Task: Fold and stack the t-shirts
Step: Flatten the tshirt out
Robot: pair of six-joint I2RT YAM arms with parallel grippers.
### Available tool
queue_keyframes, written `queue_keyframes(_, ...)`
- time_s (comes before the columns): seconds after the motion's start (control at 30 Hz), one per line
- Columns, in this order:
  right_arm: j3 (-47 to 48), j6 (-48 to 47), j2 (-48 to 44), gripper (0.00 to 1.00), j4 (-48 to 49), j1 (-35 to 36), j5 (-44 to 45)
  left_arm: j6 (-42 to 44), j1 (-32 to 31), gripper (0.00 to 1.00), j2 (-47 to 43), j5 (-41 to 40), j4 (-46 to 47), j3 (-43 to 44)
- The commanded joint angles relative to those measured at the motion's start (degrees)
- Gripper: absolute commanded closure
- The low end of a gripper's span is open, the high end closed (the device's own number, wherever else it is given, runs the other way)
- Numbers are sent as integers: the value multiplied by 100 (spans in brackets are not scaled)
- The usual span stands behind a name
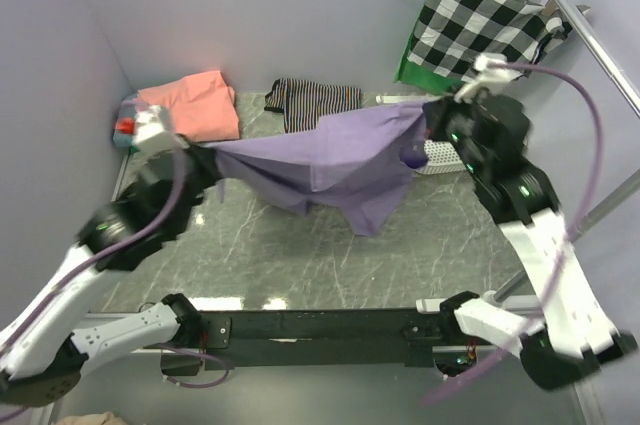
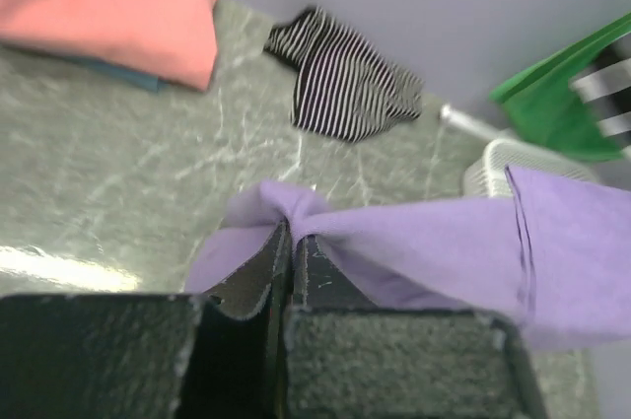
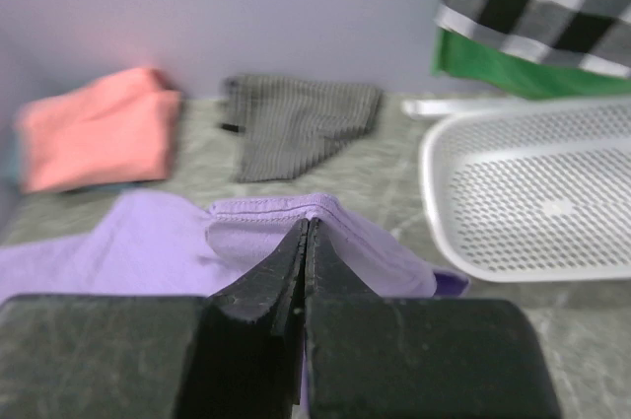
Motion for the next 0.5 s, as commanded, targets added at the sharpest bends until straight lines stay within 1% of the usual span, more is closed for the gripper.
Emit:
queue_keyframes(0.0, -247, 23, -1115, 100, -165, 101, -1140, 678, -1, 99, -448, 70, -1176, 767)
queue_keyframes(0.03, -282, 23, -1273, 100, -279, 118, -1220, 731, -1, 99, -511, 142, -1326, 907)
queue_keyframes(0.07, -308, 40, -1623, 100, -324, 127, -1578, 749, -1, 99, -555, 221, -1458, 1231)
queue_keyframes(0.1, -361, 67, -1791, 100, -359, 127, -1686, 784, -1, 98, -677, 300, -1546, 1391)
queue_keyframes(0.13, -396, 110, -2132, 100, -403, 127, -1826, 967, -1, 96, -757, 632, -1608, 1662)
queue_keyframes(0.2, -501, 128, -2451, 100, -394, 127, -2264, 1100, -1, 90, -897, 976, -1696, 1979)
queue_keyframes(0.23, -528, 172, -2583, 100, -386, 127, -2397, 1179, -1, 88, -907, 1369, -1836, 2390)
queue_keyframes(0.3, -537, 207, -2926, 100, -377, 127, -2748, 1259, -1, 87, -863, 1731, -2038, 2823)
queue_keyframes(0.33, -528, 242, -3092, 100, -368, 127, -2820, 1328, -1, 86, -837, 1951, -2117, 3216)
queue_keyframes(0.37, -520, 251, -3163, 100, -359, 127, -2864, 1329, -1, 86, -776, 2249, -2318, 3412)
queue_keyframes(0.43, -537, 286, -3304, 100, -281, 136, -2786, 1373, -1, 83, -687, 2340, -2434, 3676)
queue_keyframes(0.47, -528, 269, -3305, 100, -263, 127, -2724, 1355, -1, 79, -644, 2140, -2583, 3738)
